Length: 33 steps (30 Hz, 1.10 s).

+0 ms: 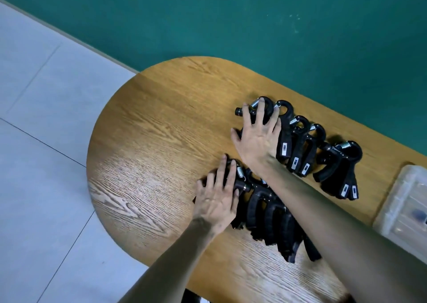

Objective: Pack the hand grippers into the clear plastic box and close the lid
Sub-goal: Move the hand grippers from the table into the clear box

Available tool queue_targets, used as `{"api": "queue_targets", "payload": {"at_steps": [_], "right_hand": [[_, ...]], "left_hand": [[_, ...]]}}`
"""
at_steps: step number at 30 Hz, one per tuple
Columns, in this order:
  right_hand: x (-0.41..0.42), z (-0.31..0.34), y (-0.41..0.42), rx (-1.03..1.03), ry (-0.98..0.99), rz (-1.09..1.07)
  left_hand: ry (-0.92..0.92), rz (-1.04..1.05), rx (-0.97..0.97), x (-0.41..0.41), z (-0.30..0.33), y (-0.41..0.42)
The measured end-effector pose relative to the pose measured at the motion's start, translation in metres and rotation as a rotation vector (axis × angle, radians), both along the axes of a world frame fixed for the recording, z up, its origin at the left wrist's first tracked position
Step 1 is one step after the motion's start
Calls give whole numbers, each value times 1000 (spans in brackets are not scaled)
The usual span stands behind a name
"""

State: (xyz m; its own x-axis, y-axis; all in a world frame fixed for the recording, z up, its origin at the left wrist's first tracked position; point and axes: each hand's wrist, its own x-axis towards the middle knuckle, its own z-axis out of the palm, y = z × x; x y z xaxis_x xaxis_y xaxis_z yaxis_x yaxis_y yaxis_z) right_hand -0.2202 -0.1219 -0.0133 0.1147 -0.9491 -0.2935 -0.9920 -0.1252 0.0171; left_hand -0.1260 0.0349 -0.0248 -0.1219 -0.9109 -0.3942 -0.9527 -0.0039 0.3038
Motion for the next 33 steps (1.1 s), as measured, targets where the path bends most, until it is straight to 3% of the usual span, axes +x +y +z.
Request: {"api": "queue_targets", "payload": {"at_steps": [9, 22, 33], "right_hand": [[17, -5, -4, 24, -45, -86], [-6, 5, -2, -65, 22, 69], [-38, 60, 60, -85, 57, 80]], "left_hand": [[5, -94, -16, 10, 2, -8], [-10, -106, 47, 23, 10, -9], [-132, -101, 49, 34, 57, -12]]}}
